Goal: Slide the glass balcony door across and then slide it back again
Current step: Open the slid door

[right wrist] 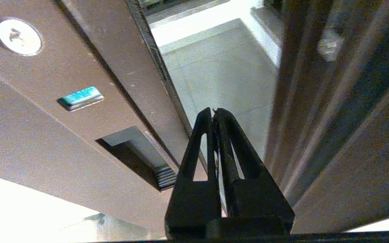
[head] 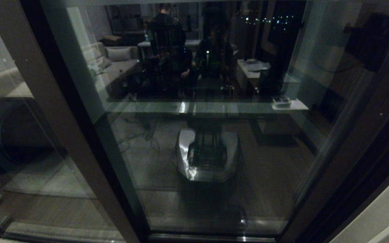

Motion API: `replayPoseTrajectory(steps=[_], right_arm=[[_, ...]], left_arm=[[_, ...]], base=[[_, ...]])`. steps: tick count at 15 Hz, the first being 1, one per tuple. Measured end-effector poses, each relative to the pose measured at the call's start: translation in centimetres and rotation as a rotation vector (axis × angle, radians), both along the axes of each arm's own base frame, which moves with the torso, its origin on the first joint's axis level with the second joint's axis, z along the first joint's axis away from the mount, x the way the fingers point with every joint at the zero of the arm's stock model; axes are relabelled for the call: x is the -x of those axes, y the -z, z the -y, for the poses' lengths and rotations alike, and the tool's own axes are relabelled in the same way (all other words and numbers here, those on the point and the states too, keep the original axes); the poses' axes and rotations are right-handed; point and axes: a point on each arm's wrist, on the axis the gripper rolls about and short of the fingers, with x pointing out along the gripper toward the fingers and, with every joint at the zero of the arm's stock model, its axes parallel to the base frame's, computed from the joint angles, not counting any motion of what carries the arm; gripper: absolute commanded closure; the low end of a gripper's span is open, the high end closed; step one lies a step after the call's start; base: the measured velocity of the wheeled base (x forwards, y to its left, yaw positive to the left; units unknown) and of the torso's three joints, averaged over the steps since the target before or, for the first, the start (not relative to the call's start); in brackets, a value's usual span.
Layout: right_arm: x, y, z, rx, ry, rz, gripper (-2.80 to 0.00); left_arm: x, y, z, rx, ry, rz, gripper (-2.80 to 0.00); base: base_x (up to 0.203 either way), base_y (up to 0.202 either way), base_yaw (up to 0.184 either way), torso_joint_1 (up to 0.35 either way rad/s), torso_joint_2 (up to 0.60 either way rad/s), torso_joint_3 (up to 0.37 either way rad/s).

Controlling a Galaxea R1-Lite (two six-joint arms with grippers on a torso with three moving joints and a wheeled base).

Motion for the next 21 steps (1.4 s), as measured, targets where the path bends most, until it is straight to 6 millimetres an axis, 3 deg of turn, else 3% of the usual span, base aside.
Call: replayPoseTrajectory(steps=[6, 11, 15, 21], right_arm=[[-0.3, 0.1, -0.8, -0.013, -0.034, -0.001, 0.0], [-0.9, 0.8, -2.1, -0.139, -0.054, 0.012, 0.0], [-0.7, -0.1, -2.3, -0.113, -0.054, 0.08, 0.0], [-1.1, -1.6, -4.5, -0.085, -0.111, 0.113, 0.0]], left_arm=[[0.0, 0.0, 0.0, 0.0, 0.0, 0.0, 0.0], [0.0, 0.0, 0.0, 0.0, 0.0, 0.0, 0.0], [0.0, 0.0, 0.0, 0.0, 0.0, 0.0, 0.0], [0.0, 0.0, 0.0, 0.0, 0.0, 0.0, 0.0]], base=[[0.0, 0.0, 0.0, 0.0, 0.0, 0.0], [0.0, 0.0, 0.0, 0.0, 0.0, 0.0], [0.0, 0.0, 0.0, 0.0, 0.0, 0.0], [0.0, 0.0, 0.0, 0.0, 0.0, 0.0]])
